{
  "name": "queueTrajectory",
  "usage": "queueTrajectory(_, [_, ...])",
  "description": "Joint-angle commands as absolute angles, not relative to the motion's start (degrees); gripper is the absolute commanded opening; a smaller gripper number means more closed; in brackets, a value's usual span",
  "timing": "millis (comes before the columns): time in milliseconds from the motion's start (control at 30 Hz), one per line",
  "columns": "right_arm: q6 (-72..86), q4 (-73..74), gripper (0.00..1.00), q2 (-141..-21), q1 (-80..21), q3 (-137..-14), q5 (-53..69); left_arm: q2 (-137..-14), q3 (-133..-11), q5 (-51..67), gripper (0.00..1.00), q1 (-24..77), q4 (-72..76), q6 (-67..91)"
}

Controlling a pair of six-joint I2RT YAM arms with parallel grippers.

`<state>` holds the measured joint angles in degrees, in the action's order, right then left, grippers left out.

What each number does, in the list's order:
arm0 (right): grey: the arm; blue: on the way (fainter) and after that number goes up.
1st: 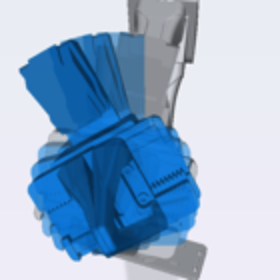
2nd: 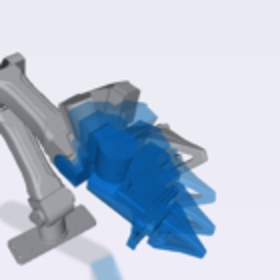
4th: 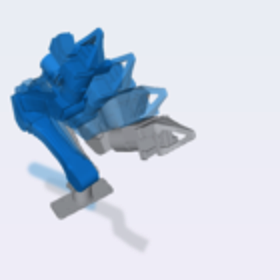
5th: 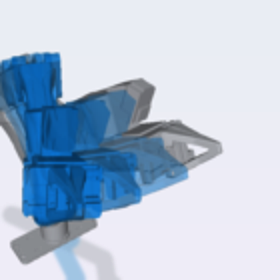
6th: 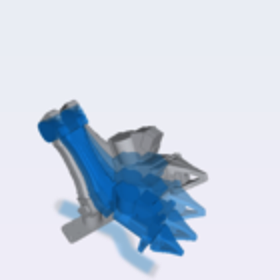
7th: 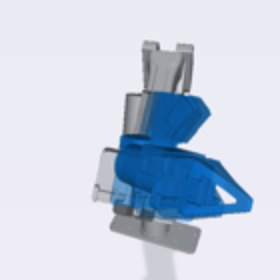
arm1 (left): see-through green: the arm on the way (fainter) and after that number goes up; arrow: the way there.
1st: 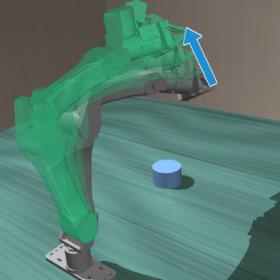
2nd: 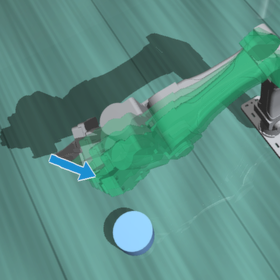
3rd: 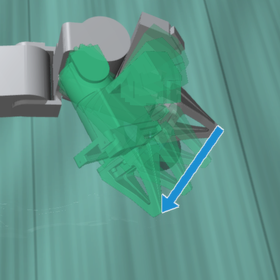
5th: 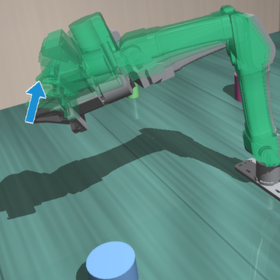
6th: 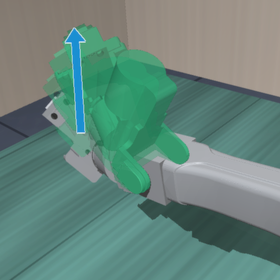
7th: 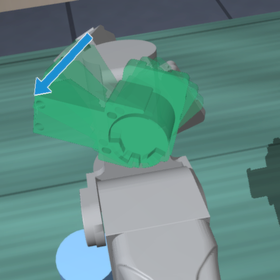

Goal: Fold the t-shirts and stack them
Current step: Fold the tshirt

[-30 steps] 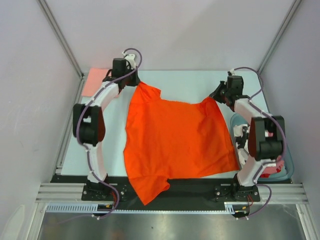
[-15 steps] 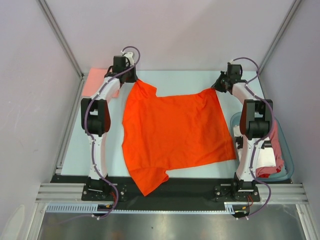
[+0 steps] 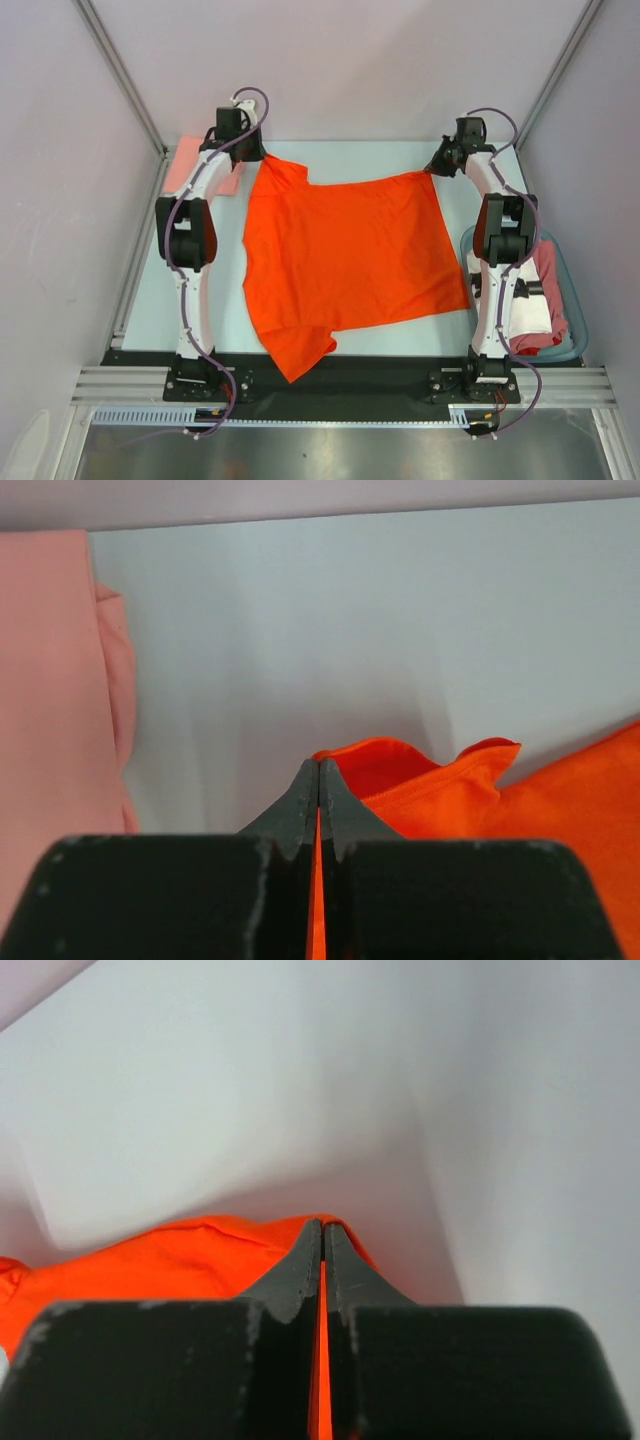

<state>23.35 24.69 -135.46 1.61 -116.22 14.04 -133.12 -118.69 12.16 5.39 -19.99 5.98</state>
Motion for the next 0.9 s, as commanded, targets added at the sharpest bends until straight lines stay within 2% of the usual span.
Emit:
queueTrajectory(0, [24.0, 31.8, 0.0, -136.8, 2.4, -122.2, 15.4, -130.1, -119.6, 12.9, 0.0, 5.4, -23.2, 7.5])
queueTrajectory(500, [20.4, 45.9, 0.0, -134.2, 3.1, -121.4, 15.7, -113.7, -105.6, 11.2, 0.0, 6.4, -33.0, 9.9])
queueTrajectory(867, [20.1, 45.9, 0.0, -125.3, 3.2, -111.2, 13.5, -103.2, -95.4, 9.7, 0.0, 9.6, -37.8, 9.4])
